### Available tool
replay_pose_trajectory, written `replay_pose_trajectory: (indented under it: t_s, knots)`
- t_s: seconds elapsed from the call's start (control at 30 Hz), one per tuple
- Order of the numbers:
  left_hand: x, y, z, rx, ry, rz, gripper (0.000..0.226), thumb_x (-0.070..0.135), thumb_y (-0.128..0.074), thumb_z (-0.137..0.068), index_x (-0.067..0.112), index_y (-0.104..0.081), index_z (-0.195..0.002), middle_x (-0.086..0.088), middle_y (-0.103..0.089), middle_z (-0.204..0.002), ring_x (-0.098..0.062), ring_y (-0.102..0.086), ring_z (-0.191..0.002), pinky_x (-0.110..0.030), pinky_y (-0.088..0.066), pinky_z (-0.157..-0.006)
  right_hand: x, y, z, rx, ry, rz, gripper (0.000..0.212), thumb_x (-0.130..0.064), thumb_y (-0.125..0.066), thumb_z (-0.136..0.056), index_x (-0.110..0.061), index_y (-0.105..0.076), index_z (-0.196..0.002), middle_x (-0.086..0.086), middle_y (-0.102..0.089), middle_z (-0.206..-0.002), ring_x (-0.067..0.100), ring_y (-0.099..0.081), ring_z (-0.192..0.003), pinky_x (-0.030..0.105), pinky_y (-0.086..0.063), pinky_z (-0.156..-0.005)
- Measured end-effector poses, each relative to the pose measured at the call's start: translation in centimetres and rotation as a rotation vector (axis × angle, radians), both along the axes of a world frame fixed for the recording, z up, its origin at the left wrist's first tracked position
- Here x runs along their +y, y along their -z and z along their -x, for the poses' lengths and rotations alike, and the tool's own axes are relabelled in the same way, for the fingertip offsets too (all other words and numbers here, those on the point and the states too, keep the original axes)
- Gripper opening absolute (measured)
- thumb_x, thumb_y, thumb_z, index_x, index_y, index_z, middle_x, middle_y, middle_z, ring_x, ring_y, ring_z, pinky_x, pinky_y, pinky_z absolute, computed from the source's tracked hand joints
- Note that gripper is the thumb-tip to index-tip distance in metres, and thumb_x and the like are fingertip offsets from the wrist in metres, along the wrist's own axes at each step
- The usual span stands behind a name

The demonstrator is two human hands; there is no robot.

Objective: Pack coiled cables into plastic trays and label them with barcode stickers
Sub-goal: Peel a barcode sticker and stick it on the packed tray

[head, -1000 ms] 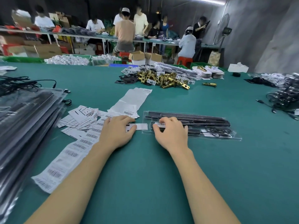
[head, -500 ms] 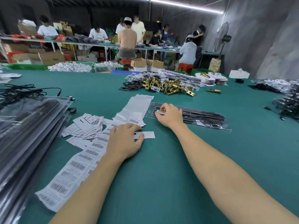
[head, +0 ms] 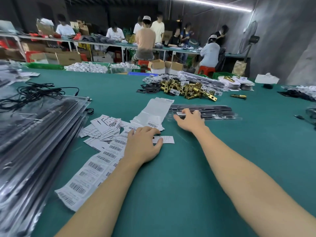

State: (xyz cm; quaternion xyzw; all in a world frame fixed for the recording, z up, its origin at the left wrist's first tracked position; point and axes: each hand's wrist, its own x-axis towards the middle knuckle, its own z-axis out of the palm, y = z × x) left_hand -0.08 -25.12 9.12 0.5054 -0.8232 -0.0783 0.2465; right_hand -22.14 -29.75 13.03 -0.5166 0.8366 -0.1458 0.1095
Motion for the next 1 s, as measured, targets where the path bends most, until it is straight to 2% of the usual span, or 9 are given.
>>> replay_pose_trajectory:
  t_s: [0.13,0.23,0.33,0.53,0.63,0.7,0.77,0.87,1.0]
  knots:
    - [0.1,-0.3,0.2,0.008,0.013,-0.007,0.033,0.049,-0.045,-0.096,0.039,-0.059,-0.124,0.013,-0.054,-0.135,-0.014,-0.044,-0.129,-0.044,-0.023,-0.114,1.2,-0.6,-0.6,-0.08,-0.03,0.202,0.072,-0.065,-0.043,-0.094,-0.025,-0.031,-0.153,0.016,-0.026,-0.159,0.032,-0.022,-0.148,0.053,-0.022,-0.118]
    - [0.3,-0.7,0.3,0.029,0.02,-0.011,0.032,0.047,-0.048,-0.095,0.035,-0.062,-0.12,0.011,-0.057,-0.132,-0.015,-0.046,-0.126,-0.045,-0.025,-0.114,3.2,-0.3,-4.6,-0.252,-0.089,0.524,0.049,-0.05,-0.054,-0.094,-0.021,-0.051,-0.134,0.006,-0.049,-0.138,0.024,-0.045,-0.129,0.037,-0.039,-0.098]
    - [0.5,-1.1,-0.2,0.154,0.014,-0.009,0.026,0.038,-0.057,-0.091,0.025,-0.067,-0.111,0.006,-0.063,-0.121,-0.018,-0.056,-0.114,-0.042,-0.038,-0.104,6.1,1.1,-9.2,-0.398,-0.168,0.648,0.023,-0.039,-0.058,-0.094,-0.024,-0.058,-0.112,-0.001,-0.057,-0.121,0.016,-0.049,-0.118,0.026,-0.034,-0.09]
    - [1.4,-3.3,-0.5,0.809,-0.047,-0.201,0.008,0.016,-0.064,-0.089,0.015,-0.069,-0.094,0.006,-0.071,-0.091,-0.008,-0.066,-0.088,-0.021,-0.051,-0.081,8.9,2.3,-11.6,-0.435,-0.188,0.72,0.012,-0.03,-0.057,-0.096,-0.021,-0.065,-0.099,-0.001,-0.066,-0.108,0.019,-0.055,-0.11,0.025,-0.039,-0.088]
    - [1.7,-5.0,-0.5,1.229,-0.071,-0.464,0.007,0.013,-0.058,-0.092,0.011,-0.064,-0.091,-0.002,-0.069,-0.085,-0.016,-0.067,-0.083,-0.031,-0.054,-0.085,9.7,2.1,-11.4,-0.4,-0.194,0.739,0.011,-0.025,-0.058,-0.094,-0.02,-0.066,-0.1,-0.003,-0.067,-0.106,0.018,-0.056,-0.11,0.03,-0.044,-0.091]
    - [1.7,-5.8,-0.9,1.365,-0.067,-0.528,0.007,0.013,-0.056,-0.092,0.01,-0.062,-0.089,-0.003,-0.066,-0.084,-0.017,-0.065,-0.081,-0.037,-0.054,-0.086,10.0,2.2,-11.8,-0.396,-0.205,0.705,0.016,-0.025,-0.058,-0.093,-0.019,-0.066,-0.105,-0.004,-0.067,-0.108,0.017,-0.056,-0.112,0.032,-0.045,-0.094]
    - [1.3,-6.2,-2.0,1.085,-0.095,-0.412,0.009,0.023,-0.058,-0.093,0.017,-0.063,-0.09,0.004,-0.067,-0.087,-0.014,-0.064,-0.085,-0.035,-0.053,-0.083,10.1,2.3,-12.3,-0.359,-0.247,0.675,0.019,-0.028,-0.058,-0.092,-0.021,-0.066,-0.108,-0.007,-0.066,-0.11,0.015,-0.055,-0.114,0.027,-0.041,-0.094]
    - [0.5,-6.0,-4.9,0.393,-0.163,-0.209,0.024,0.041,-0.058,-0.092,0.022,-0.062,-0.106,0.006,-0.063,-0.109,-0.017,-0.06,-0.1,-0.036,-0.05,-0.085,9.8,2.7,-12.9,-0.295,-0.334,0.536,0.024,-0.031,-0.058,-0.091,-0.023,-0.066,-0.113,-0.006,-0.066,-0.116,0.014,-0.054,-0.116,0.029,-0.041,-0.095]
    - [1.2,-3.6,-6.3,0.172,-0.087,-0.09,0.036,0.038,-0.054,-0.096,0.021,-0.056,-0.128,-0.001,-0.055,-0.131,-0.022,-0.052,-0.119,-0.043,-0.045,-0.1,9.7,2.5,-13.2,-0.407,-0.325,0.483,0.02,-0.022,-0.057,-0.092,-0.023,-0.067,-0.108,-0.006,-0.068,-0.111,0.003,-0.062,-0.097,0.027,-0.049,-0.093]
